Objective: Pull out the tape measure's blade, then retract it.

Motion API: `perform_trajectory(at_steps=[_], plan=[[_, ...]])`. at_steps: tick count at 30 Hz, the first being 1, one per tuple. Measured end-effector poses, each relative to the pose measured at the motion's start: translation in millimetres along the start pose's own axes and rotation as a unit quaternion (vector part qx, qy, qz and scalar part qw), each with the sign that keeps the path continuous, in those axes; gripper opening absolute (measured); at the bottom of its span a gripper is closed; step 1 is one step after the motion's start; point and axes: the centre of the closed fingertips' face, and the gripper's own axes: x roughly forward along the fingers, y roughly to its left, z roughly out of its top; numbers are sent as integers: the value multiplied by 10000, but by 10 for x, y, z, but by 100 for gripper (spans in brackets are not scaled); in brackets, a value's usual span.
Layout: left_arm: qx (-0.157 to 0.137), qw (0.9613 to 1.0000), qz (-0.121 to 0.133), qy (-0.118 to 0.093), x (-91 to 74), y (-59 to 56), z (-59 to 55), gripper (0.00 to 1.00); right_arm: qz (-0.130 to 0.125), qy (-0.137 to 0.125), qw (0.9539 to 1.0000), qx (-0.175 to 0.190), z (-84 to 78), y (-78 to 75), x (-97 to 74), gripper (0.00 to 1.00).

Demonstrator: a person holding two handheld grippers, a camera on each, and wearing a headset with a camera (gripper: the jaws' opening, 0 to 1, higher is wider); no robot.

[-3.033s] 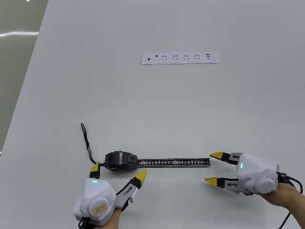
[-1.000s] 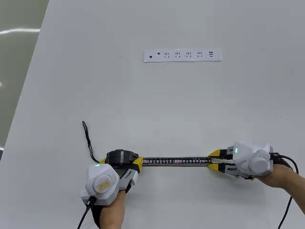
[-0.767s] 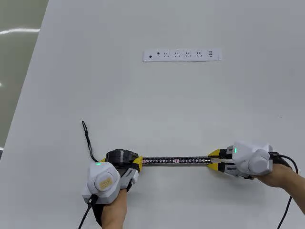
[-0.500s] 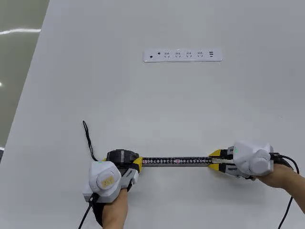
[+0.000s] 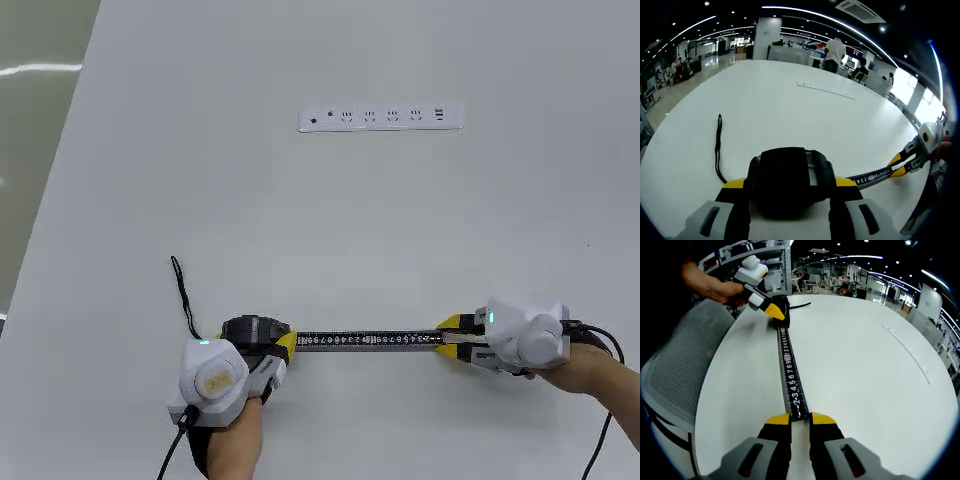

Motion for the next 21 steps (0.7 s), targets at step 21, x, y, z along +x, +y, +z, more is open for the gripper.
perform_trajectory(at_steps=[21], plan=[[-120,9998,-140,75,-26,20,5,60,29,-68,10000,-36,194,60,122,11]])
